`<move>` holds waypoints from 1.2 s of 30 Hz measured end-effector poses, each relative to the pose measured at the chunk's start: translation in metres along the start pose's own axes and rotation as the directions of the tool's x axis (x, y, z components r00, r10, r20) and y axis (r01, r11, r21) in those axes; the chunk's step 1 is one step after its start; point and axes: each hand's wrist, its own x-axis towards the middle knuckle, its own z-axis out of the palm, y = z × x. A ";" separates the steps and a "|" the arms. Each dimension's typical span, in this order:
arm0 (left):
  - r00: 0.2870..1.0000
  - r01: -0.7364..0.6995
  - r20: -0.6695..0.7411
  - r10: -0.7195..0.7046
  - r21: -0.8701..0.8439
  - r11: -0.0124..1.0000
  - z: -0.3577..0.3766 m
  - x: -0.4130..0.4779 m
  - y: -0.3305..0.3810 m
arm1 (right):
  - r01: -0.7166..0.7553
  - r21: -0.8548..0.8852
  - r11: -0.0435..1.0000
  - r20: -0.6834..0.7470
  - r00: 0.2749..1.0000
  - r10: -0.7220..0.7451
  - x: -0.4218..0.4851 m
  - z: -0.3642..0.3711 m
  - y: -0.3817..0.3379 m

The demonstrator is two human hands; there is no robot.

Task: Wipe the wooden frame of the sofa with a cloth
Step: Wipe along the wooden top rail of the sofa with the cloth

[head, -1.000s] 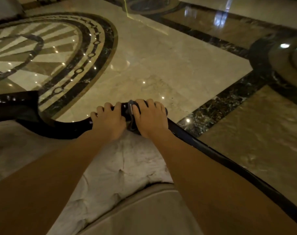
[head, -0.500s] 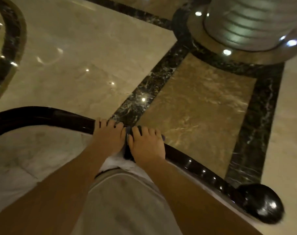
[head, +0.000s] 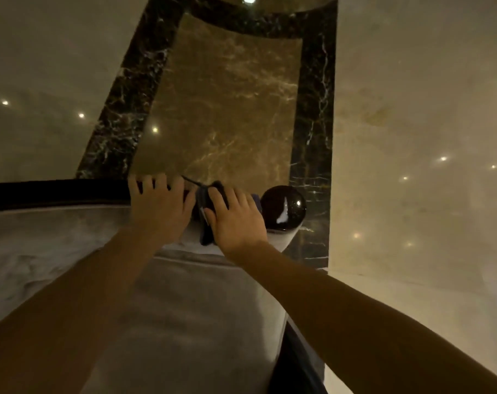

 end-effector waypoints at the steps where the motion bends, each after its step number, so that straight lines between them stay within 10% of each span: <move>1: 1.000 -0.020 0.018 0.019 0.003 1.000 -0.001 0.000 0.006 | -0.003 -0.038 0.999 -0.002 1.000 0.003 -0.004 0.001 0.007; 9: 0.981 -0.171 0.097 0.170 0.008 0.985 0.008 -0.005 0.113 | -0.008 -0.161 0.987 0.050 0.999 0.017 -0.043 -0.008 0.105; 13: 0.980 -0.149 0.131 0.150 -0.018 0.989 0.011 0.001 0.129 | -0.414 0.129 0.901 0.053 0.910 0.410 -0.020 -0.021 0.154; 18: 0.952 -0.279 0.146 0.269 0.055 0.959 0.012 0.006 0.141 | -0.351 0.557 0.753 -0.030 0.897 0.441 -0.053 0.005 0.124; 22: 0.938 -0.323 0.175 0.299 0.128 0.938 0.011 0.008 0.140 | 0.008 -0.034 0.999 -0.145 0.989 -0.013 -0.007 -0.006 0.115; 26: 0.948 -0.292 0.183 0.261 0.170 0.941 0.013 0.007 0.142 | 0.152 0.102 0.983 0.115 0.980 -0.163 0.036 -0.028 0.141; 31: 0.950 -0.218 0.254 0.183 0.114 0.969 -0.001 0.005 0.152 | -0.053 0.209 0.976 -0.106 0.991 0.077 -0.030 0.001 0.148; 36: 0.959 -0.238 0.197 0.206 0.155 0.959 -0.002 0.004 0.152 | 0.491 -0.013 0.871 -0.004 0.871 -0.492 0.003 -0.009 0.156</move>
